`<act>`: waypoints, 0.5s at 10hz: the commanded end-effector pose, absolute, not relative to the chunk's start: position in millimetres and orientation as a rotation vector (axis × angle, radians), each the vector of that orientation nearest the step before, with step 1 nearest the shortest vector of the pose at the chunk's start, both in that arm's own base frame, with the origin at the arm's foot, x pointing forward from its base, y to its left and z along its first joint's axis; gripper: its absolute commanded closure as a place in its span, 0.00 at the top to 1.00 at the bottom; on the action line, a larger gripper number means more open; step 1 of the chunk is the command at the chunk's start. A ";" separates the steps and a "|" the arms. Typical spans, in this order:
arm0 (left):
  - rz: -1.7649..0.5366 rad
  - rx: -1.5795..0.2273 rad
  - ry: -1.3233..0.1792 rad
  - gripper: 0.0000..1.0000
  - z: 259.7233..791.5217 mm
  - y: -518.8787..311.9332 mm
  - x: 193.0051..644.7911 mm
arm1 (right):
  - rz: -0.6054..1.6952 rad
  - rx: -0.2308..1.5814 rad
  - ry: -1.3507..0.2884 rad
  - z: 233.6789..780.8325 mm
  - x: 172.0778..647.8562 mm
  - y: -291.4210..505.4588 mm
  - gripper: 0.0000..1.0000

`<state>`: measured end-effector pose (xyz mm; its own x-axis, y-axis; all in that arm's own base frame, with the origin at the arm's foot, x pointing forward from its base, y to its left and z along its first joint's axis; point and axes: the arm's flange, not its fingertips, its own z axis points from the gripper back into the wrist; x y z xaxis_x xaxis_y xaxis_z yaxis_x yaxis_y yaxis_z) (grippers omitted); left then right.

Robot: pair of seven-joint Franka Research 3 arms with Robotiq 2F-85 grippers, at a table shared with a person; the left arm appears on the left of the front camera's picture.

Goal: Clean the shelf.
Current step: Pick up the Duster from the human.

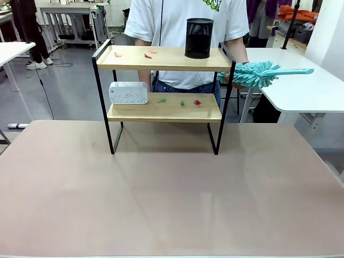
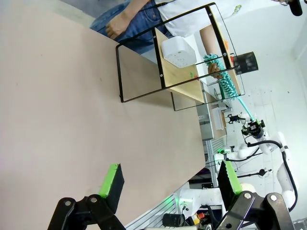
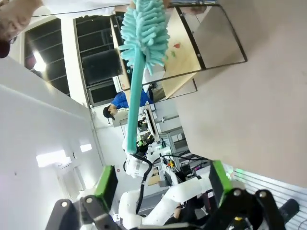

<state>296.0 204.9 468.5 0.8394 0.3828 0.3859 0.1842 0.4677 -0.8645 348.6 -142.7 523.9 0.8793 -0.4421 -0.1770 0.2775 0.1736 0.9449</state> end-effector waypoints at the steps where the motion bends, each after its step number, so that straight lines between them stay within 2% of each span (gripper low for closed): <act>1: 0.110 -1.110 -0.624 1.00 469.7 205.6 297.3 | -0.575 1.326 -0.106 534.1 384.8 -131.5 1.00; 3: 0.110 -1.110 -0.624 1.00 469.7 205.6 297.3 | -0.621 1.325 -0.040 531.5 416.9 -103.8 1.00; 5: 0.110 -1.110 -0.624 1.00 469.7 205.6 297.3 | -0.575 1.319 0.074 531.7 434.5 -69.5 1.00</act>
<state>295.8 205.5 469.3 0.8392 0.3823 0.3866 0.1852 0.4675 -0.8644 425.0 -79.8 522.3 0.8636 -0.3795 -0.3319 0.4059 0.1331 0.9042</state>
